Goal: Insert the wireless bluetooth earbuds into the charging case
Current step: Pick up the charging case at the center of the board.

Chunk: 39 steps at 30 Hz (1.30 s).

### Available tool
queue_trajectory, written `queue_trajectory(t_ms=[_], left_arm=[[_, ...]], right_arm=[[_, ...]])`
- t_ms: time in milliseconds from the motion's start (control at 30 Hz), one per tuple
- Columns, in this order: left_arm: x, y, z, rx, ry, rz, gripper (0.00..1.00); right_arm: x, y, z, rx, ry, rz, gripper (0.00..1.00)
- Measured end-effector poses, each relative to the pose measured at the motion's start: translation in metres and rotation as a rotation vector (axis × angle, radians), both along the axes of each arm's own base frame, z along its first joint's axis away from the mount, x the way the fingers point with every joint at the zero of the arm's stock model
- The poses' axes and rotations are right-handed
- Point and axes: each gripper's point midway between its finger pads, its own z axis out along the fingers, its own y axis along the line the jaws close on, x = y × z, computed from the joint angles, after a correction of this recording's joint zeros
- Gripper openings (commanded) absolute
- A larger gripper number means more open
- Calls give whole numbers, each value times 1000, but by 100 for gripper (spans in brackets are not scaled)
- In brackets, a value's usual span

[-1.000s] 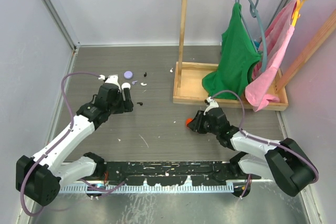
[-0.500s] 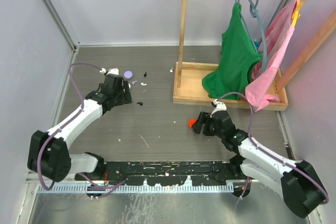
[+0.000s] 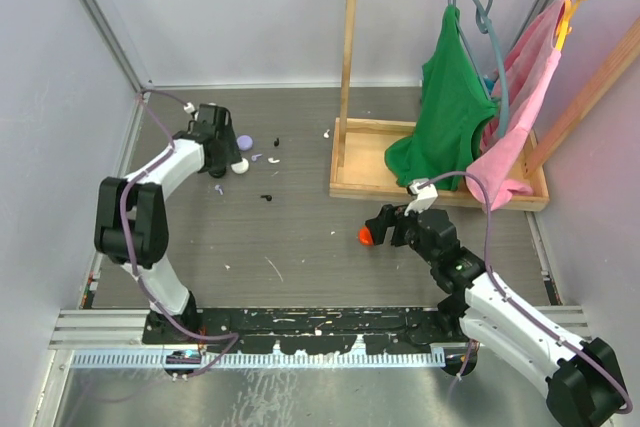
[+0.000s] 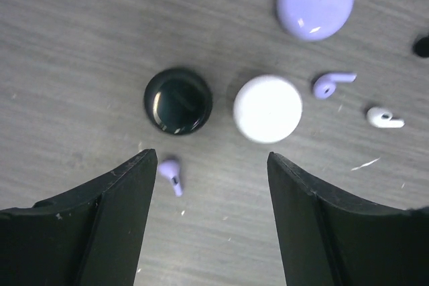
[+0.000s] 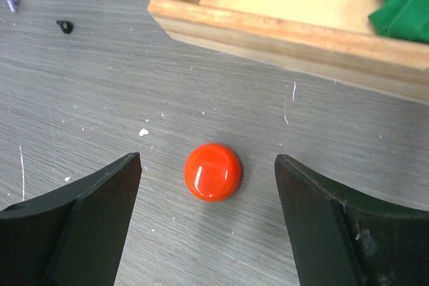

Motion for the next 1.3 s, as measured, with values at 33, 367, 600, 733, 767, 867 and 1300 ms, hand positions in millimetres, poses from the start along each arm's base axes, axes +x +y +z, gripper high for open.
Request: queue_trajectory(t_ms=[33, 367, 600, 733, 767, 867, 1300], left_arm=[[6, -2, -1, -2, 0, -3, 67], [46, -30, -15, -72, 50, -103, 59], [49, -36, -34, -79, 118, -136, 59], [49, -37, -46, -78, 156, -149, 58], [49, -38, -48, -78, 162, -152, 57], [46, -38, -56, -77, 187, -160, 54], [28, -41, -57, -84, 198, -183, 44]], right_arm=[[1, 1, 4, 3, -18, 3, 89], [3, 6, 12, 26, -98, 41, 100], [4, 10, 16, 33, -121, 62, 100], [5, 11, 19, 39, -132, 69, 100], [5, 11, 19, 41, -133, 71, 100], [4, 12, 20, 43, -134, 76, 100], [1, 21, 23, 55, -147, 133, 98]])
